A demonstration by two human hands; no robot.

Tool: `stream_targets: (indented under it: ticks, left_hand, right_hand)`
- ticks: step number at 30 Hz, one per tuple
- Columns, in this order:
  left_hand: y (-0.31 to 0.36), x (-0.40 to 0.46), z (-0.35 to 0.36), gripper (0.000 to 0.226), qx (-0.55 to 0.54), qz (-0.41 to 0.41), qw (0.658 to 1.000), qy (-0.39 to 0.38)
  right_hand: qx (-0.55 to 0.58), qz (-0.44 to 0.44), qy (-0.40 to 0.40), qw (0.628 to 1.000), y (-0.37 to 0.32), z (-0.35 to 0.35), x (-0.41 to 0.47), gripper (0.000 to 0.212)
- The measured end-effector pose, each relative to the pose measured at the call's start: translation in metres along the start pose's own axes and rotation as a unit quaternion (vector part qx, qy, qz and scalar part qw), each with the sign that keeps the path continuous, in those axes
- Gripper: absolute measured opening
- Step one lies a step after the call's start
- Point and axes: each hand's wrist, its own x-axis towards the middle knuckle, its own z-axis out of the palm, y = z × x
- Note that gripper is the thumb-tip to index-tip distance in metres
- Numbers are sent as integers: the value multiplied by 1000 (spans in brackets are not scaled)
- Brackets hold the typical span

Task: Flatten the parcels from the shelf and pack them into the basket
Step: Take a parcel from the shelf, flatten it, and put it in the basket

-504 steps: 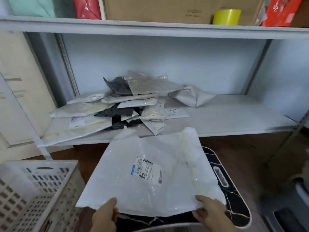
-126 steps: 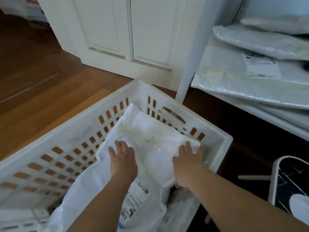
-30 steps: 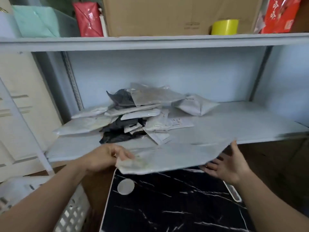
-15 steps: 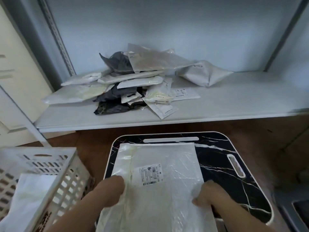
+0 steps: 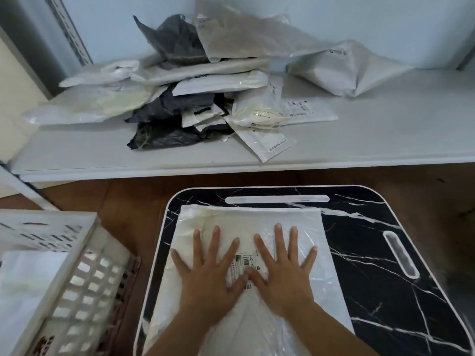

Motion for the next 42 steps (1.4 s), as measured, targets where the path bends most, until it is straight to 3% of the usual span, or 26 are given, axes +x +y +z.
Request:
stream_targets:
  ticks: [3, 16, 21, 24, 26, 33, 38, 42]
  left_hand:
    - [-1, 4, 11, 69, -4, -11, 1000, 10]
    - [0, 10, 18, 58, -16, -24, 999, -26]
    - [0, 29, 8, 47, -17, 2, 1000, 7]
    - [-10, 40, 8, 59, -2, -13, 1000, 15]
    - [-15, 41, 15, 64, -3, -32, 999, 13]
    - [-11, 45, 20, 62, -16, -38, 999, -7]
    - [-13, 43, 11, 64, -15, -42, 999, -25]
    - [-18, 41, -5, 71, 24, -45, 996, -74]
  right_hand:
    - [-11, -9, 28, 1000, 2, 5, 7, 69]
    - [20, -21, -44, 999, 1, 1, 10, 63]
    - [25, -4, -43, 999, -2, -16, 31, 55]
    - [-3, -49, -37, 998, -1, -17, 50, 63]
    - [8, -50, -74, 996, 0, -14, 58, 65]
    - [4, -49, -104, 993, 3, -18, 64, 66]
    - [43, -70, -168, 982, 10, -31, 59, 94]
    - [76, 81, -171, 979, 34, -39, 14, 123]
